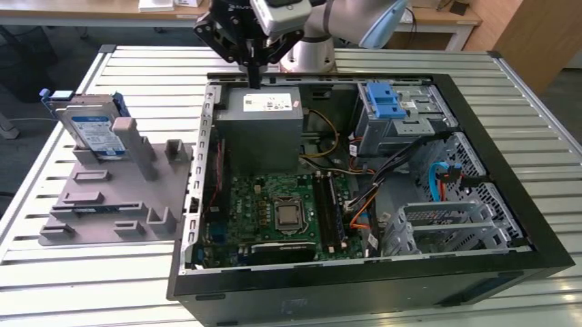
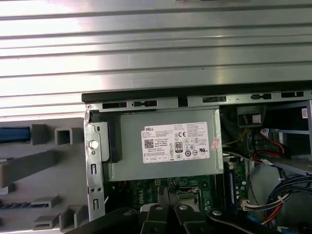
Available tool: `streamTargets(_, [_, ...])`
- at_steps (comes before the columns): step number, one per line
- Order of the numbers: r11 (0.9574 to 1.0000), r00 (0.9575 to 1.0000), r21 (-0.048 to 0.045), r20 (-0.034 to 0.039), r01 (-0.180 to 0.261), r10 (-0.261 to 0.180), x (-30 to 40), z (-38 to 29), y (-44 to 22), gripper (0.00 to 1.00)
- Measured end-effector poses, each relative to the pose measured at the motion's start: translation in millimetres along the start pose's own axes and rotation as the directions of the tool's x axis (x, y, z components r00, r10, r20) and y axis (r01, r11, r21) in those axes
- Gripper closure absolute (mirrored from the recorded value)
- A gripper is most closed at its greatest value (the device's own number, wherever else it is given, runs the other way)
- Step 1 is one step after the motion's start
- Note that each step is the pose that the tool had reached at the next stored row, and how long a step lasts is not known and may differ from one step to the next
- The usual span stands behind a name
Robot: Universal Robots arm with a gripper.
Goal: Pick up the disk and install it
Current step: 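Reach for the disk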
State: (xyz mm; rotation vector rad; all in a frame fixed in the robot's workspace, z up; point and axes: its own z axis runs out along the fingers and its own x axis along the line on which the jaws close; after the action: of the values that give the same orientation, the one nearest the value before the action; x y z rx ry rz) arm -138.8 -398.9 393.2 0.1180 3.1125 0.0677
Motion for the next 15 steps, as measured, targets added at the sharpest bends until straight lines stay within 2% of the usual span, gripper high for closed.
streamTargets(15, [1.0,1.0,0.0001,0.0,0.0,0.0,6.5,-0.1,-0.5,0.89])
